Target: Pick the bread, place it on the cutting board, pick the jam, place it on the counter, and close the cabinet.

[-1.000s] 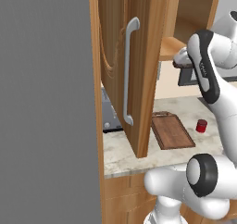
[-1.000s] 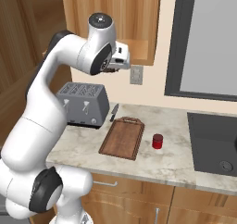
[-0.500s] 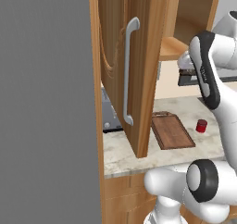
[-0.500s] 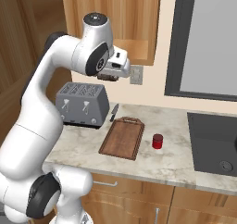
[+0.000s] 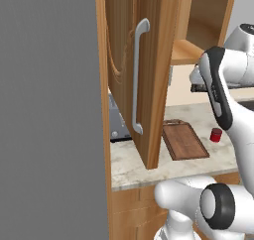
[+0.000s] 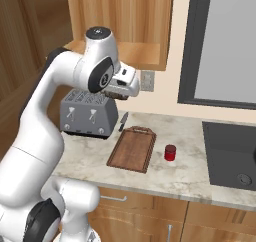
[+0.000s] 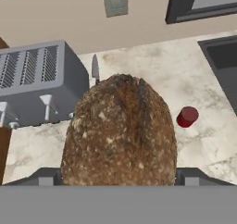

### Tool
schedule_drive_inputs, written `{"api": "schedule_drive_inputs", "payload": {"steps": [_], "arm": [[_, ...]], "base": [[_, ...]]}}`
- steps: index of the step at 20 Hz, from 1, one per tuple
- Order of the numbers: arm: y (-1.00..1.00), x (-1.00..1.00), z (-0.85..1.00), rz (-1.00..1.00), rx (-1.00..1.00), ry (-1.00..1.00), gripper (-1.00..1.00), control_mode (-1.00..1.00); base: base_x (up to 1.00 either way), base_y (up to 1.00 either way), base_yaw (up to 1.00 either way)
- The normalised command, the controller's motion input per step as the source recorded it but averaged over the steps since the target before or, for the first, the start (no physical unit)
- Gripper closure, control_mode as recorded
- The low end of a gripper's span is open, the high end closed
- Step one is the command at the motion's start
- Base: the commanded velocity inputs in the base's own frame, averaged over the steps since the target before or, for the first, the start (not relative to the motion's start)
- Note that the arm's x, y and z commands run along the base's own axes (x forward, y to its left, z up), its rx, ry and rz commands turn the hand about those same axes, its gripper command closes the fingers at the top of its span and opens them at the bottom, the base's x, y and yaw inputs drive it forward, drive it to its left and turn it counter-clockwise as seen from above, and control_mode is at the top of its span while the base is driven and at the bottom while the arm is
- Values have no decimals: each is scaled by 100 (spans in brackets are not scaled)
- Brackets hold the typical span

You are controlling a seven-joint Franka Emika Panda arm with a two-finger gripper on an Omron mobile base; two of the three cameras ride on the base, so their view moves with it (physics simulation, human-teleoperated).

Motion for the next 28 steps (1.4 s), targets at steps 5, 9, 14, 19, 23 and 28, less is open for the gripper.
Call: {"api": "schedule_drive_inputs", "payload": {"steps": [5,9,14,19,23,28], "arm": [[0,0,-39,-10,-3,1,100,-100],[0,0,-45,-9,-4,1,100,-100],[0,12,-49,-5,-4,3,100,-100],[0,23,-44,-2,-1,6,100,-100],[0,36,-38,0,0,9,100,-100],[0,38,-38,0,0,10,100,-100]], "base": [[0,0,0],[0,0,0],[0,0,0],[0,0,0],[0,0,0],[0,0,0]]}}
